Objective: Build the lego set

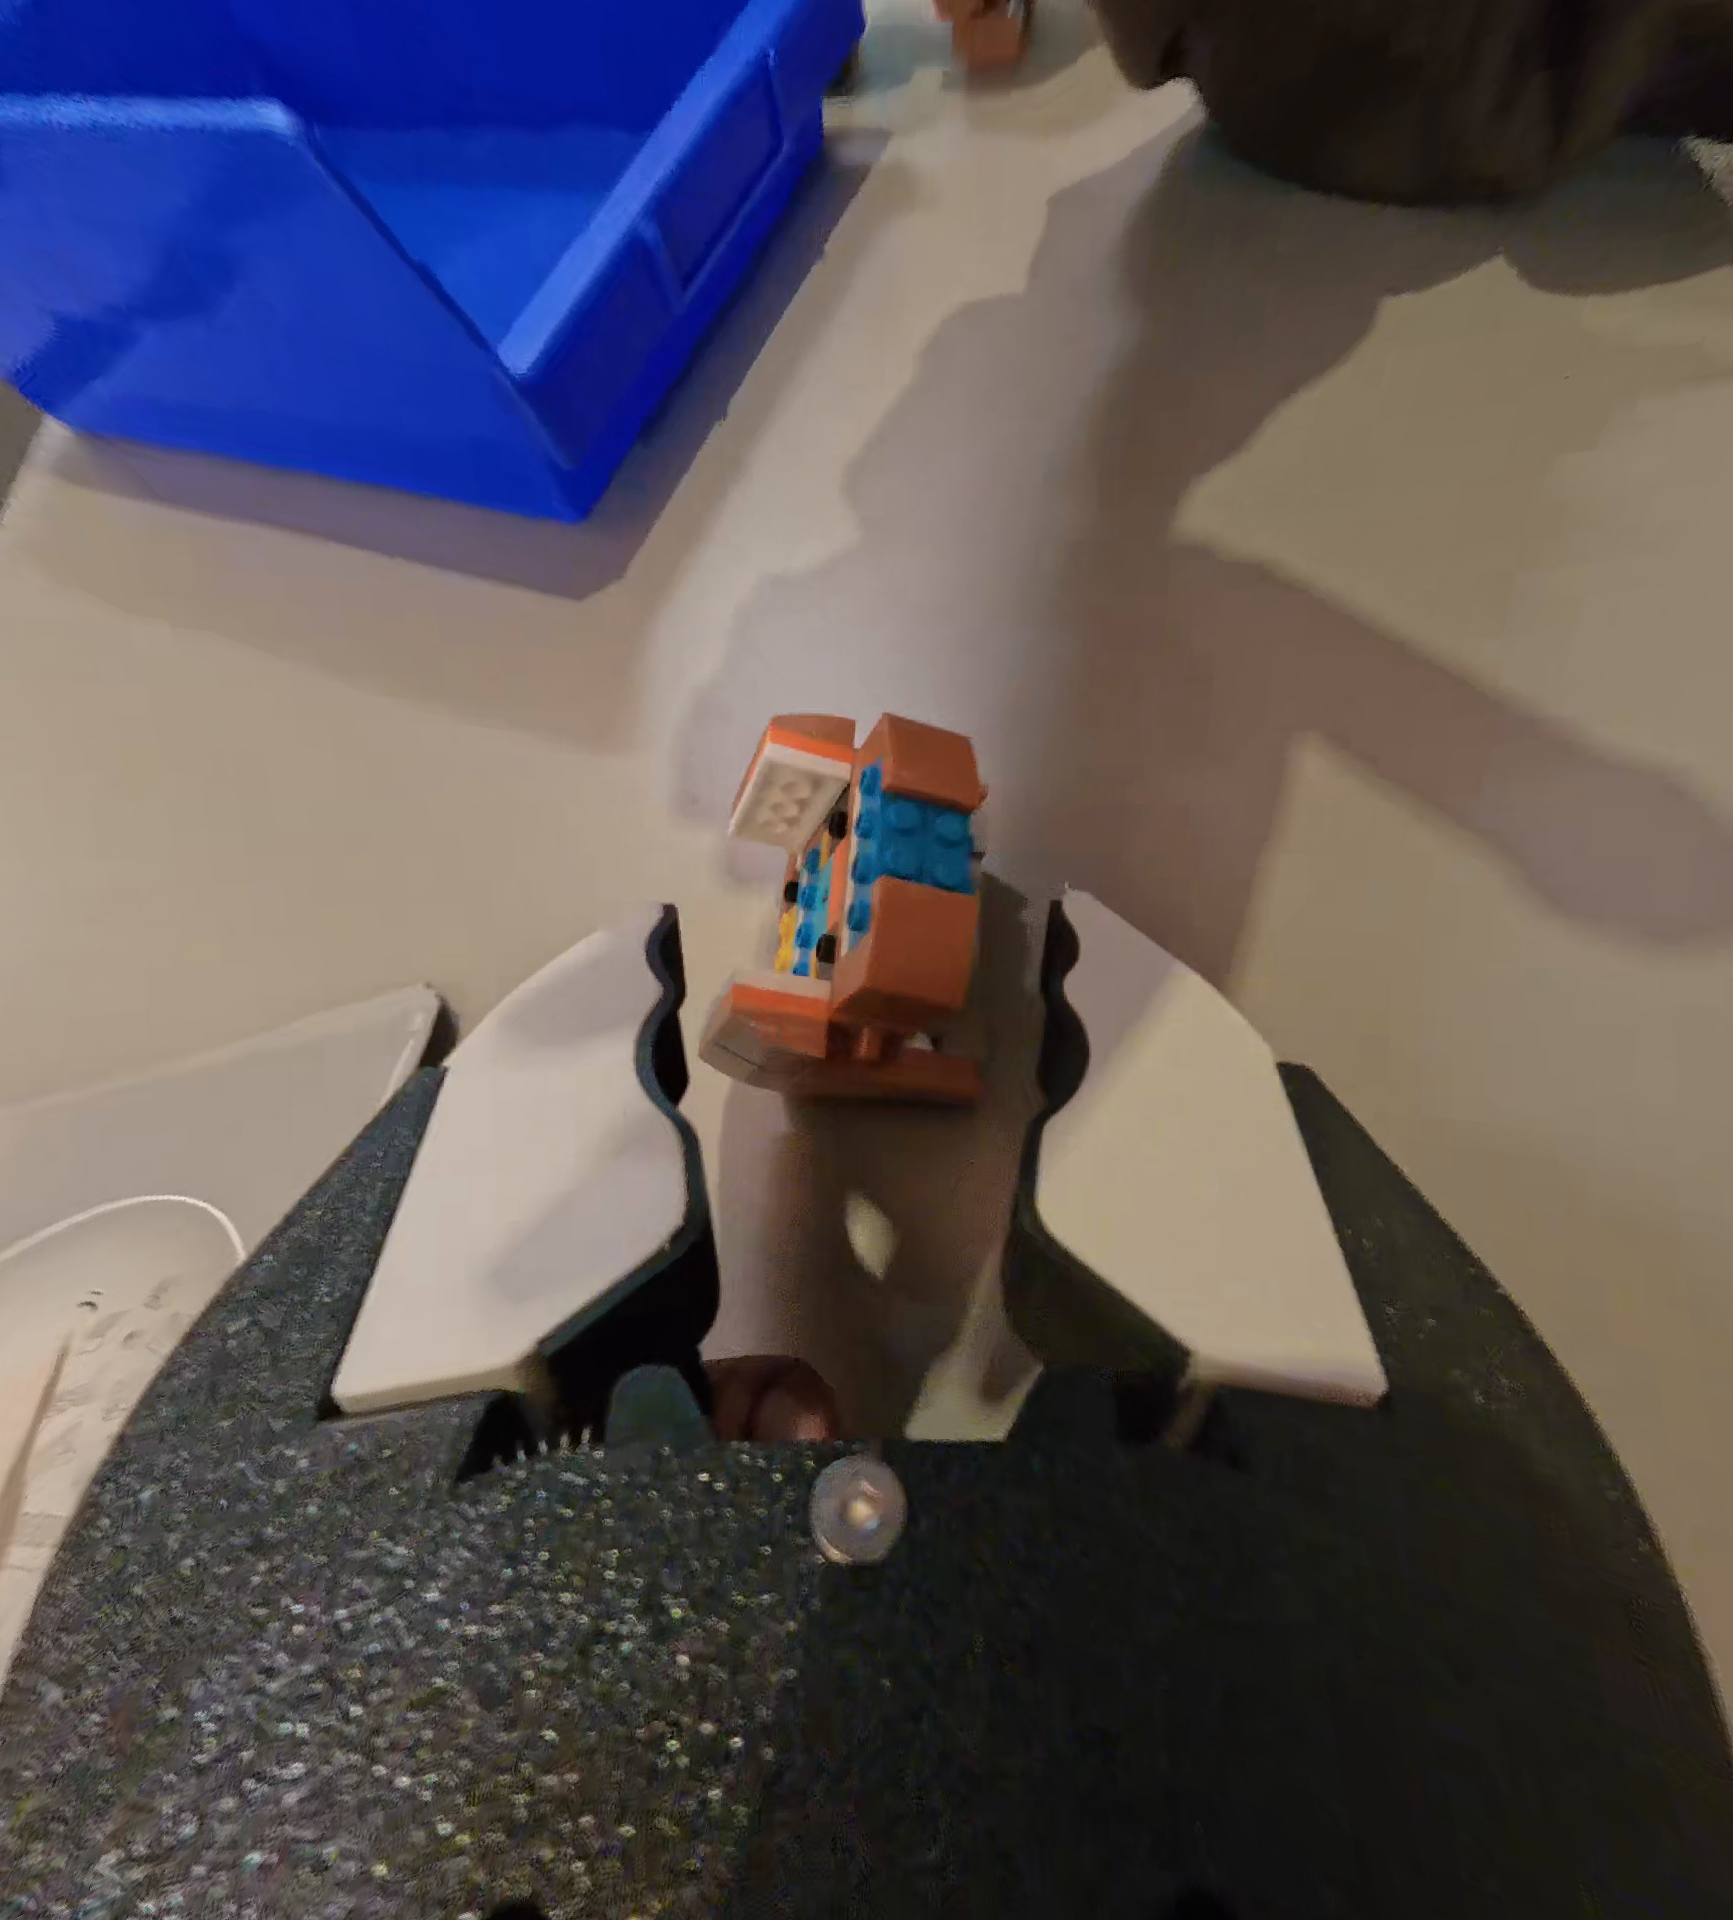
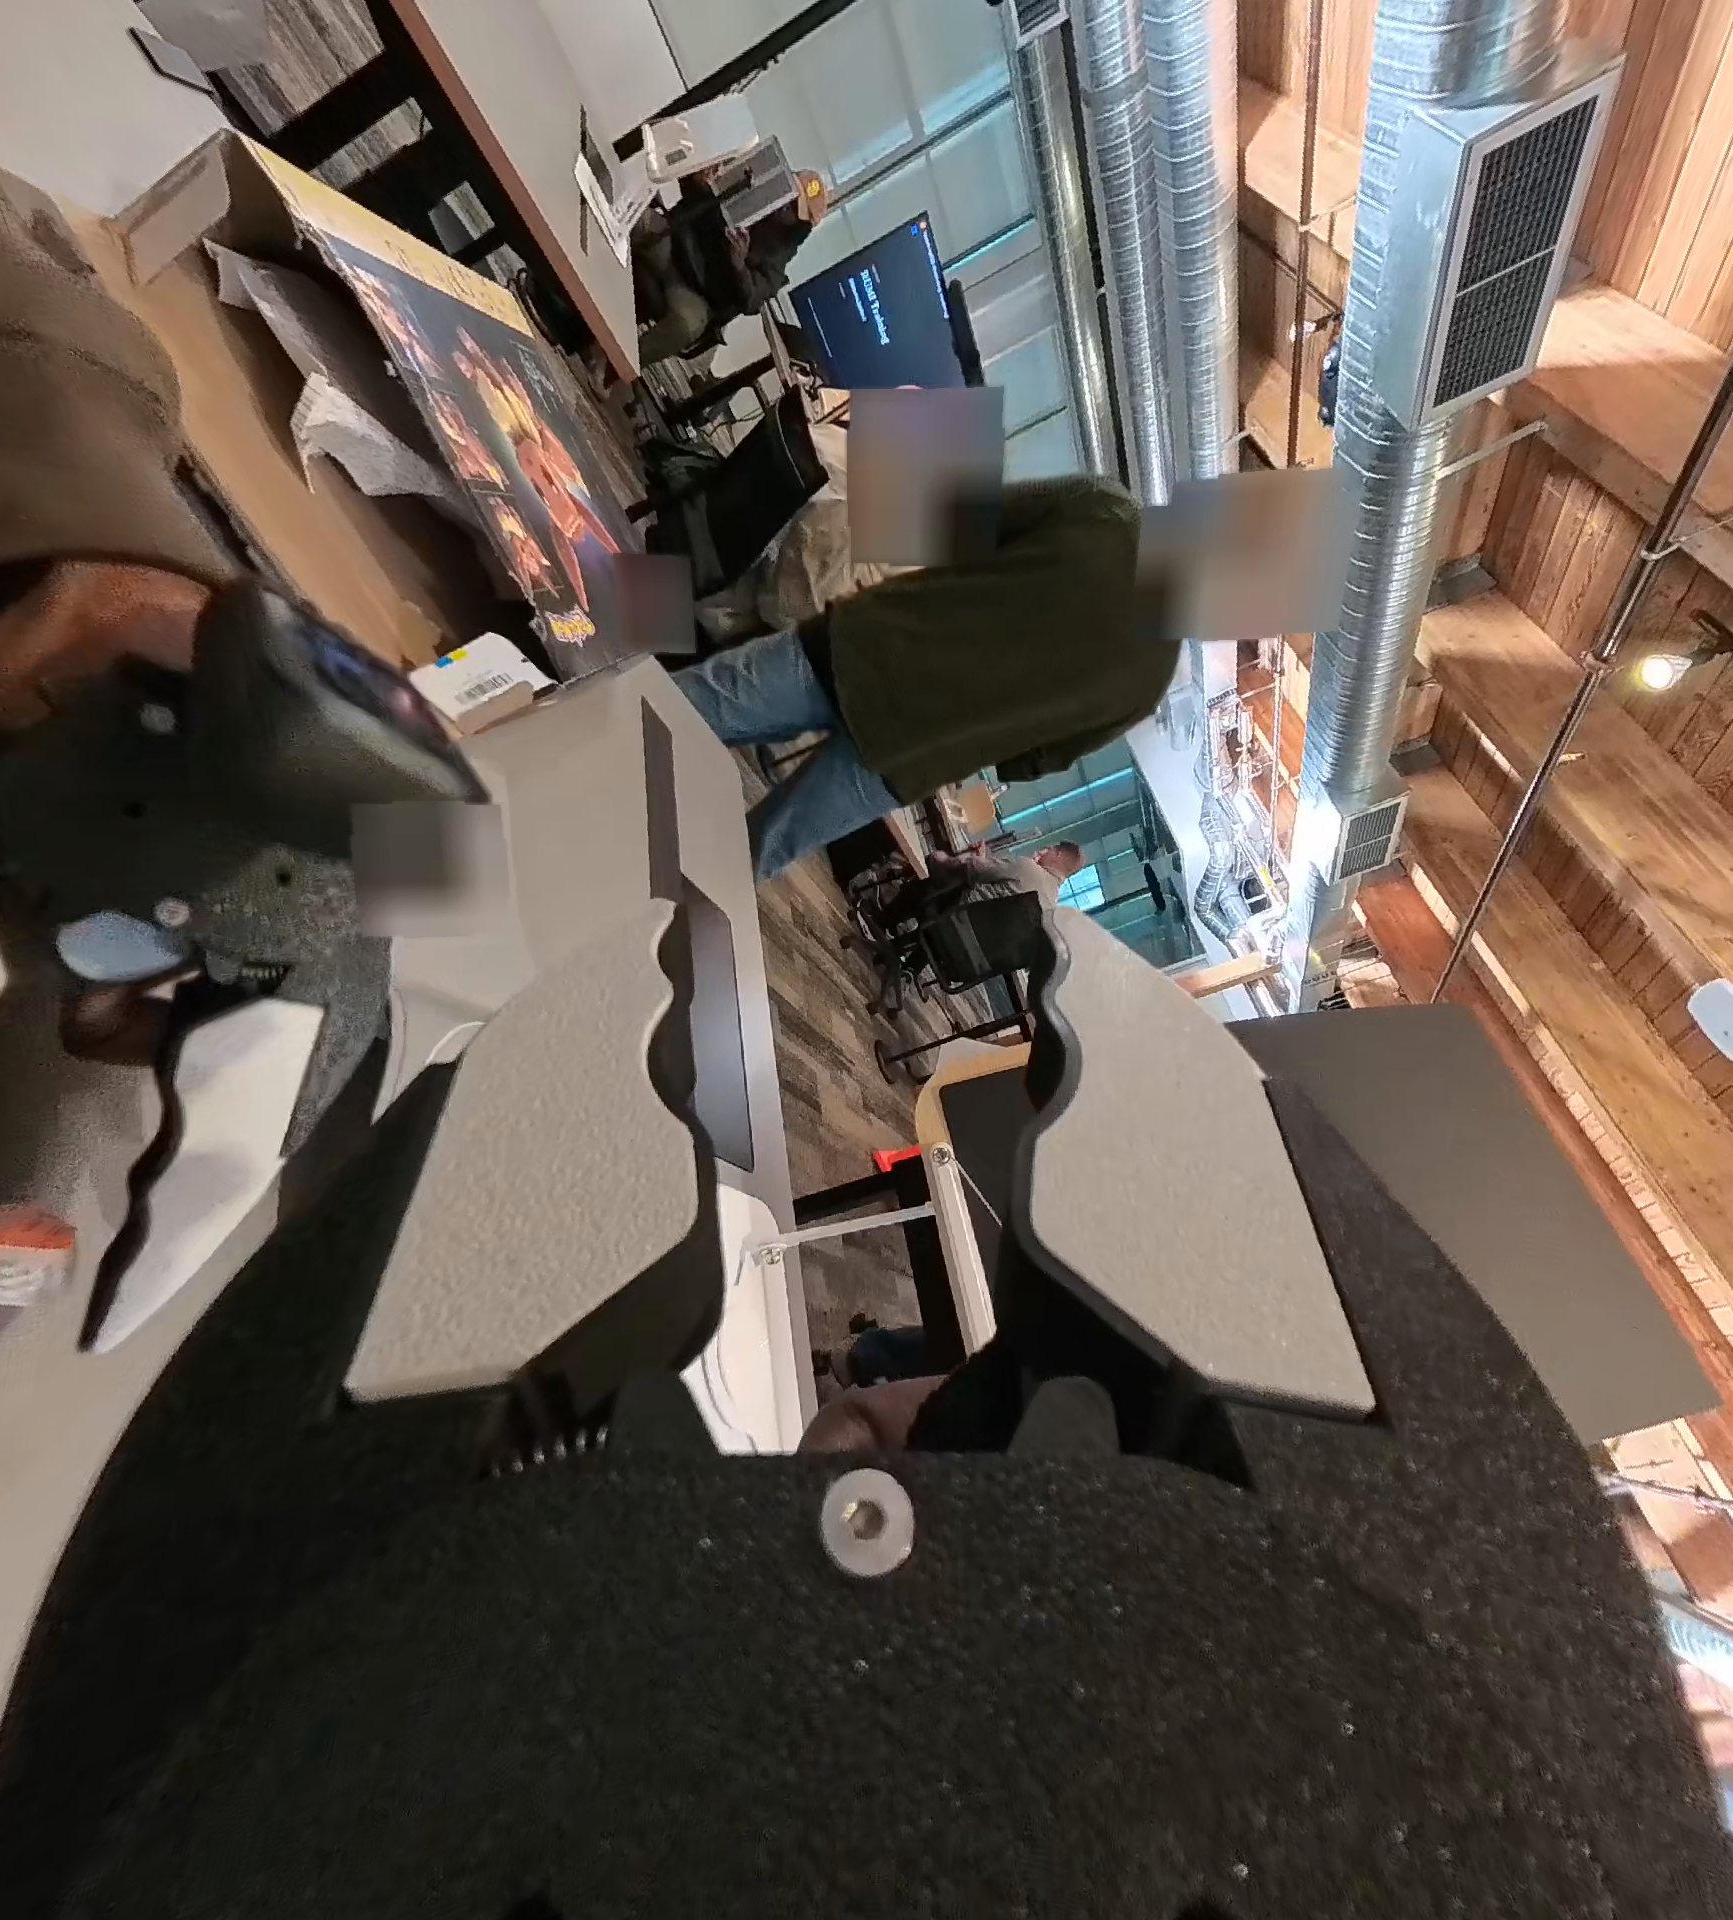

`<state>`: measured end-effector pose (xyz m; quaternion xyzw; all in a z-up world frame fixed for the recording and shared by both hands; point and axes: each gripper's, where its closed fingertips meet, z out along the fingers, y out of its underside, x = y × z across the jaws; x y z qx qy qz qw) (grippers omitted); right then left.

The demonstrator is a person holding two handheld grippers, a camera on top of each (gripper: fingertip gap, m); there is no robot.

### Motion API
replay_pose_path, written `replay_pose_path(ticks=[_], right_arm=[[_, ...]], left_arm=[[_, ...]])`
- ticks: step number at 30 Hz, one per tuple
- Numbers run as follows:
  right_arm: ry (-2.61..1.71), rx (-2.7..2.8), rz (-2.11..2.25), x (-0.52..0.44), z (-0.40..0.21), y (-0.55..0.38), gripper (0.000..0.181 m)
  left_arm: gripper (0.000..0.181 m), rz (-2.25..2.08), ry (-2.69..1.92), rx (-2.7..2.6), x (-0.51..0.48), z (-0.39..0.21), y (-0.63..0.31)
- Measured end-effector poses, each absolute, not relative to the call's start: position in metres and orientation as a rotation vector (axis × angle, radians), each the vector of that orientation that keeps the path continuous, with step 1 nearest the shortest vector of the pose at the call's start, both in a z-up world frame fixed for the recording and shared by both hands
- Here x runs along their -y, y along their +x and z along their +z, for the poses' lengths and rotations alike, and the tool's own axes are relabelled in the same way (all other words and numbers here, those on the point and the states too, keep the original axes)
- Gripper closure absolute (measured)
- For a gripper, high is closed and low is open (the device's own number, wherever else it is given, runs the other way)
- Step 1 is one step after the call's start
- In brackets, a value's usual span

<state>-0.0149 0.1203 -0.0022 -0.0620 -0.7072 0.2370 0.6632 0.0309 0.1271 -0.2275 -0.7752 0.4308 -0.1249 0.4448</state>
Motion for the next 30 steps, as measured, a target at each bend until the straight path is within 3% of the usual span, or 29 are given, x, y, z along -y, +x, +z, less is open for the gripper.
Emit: replay_pose_path(ticks=[7,12,21,30], right_arm=[[-0.211,1.612,0.439,-0.136,-0.015,-0.029,0.122],[-0.348,1.627,0.311,-0.163,-0.040,-0.045,0.131],[-0.659,1.586,0.362,-0.179,-0.114,-0.030,0.144],[-0.828,1.453,0.499,-0.188,-0.137,0.029,0.144]], left_arm=[[0.115,-0.207,-1.618,-0.976,-0.122,-0.185,0.016],[0.129,-0.034,-1.510,-0.730,-0.129,-0.164,-0.028],[0.136,0.111,-1.538,-0.671,-0.115,-0.166,-0.054],[0.137,0.188,-1.581,-0.752,-0.111,-0.183,-0.053]])
